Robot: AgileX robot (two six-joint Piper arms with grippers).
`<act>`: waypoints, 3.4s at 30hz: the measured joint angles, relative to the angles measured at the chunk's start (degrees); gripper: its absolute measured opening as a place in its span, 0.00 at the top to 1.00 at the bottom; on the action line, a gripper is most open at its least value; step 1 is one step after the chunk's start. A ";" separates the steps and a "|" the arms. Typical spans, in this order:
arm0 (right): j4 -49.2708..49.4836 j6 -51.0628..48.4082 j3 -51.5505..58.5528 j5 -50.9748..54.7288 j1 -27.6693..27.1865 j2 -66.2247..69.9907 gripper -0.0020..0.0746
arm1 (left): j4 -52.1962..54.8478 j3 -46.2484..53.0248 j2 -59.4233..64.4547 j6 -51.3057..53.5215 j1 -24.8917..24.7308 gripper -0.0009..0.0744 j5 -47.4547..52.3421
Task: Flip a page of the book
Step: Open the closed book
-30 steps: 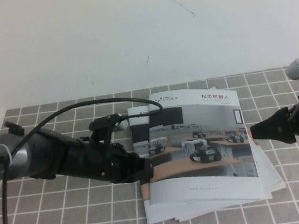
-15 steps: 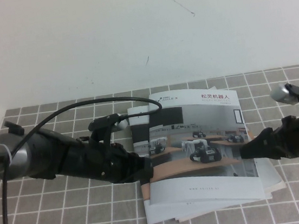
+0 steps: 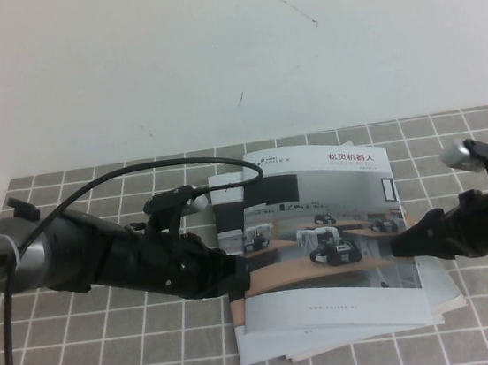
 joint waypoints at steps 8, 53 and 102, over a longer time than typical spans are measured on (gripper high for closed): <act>2.78 -1.82 -0.36 0.16 1.16 1.67 0.49 | 0.00 0.00 0.00 0.00 0.00 0.99 0.00; -1.33 -2.22 -0.36 -7.34 2.96 -1.54 0.49 | 0.00 0.00 0.11 -0.59 0.00 0.99 0.41; 9.08 -8.14 -0.48 8.08 2.53 2.99 0.49 | 0.29 0.00 0.21 -0.85 0.31 0.99 0.41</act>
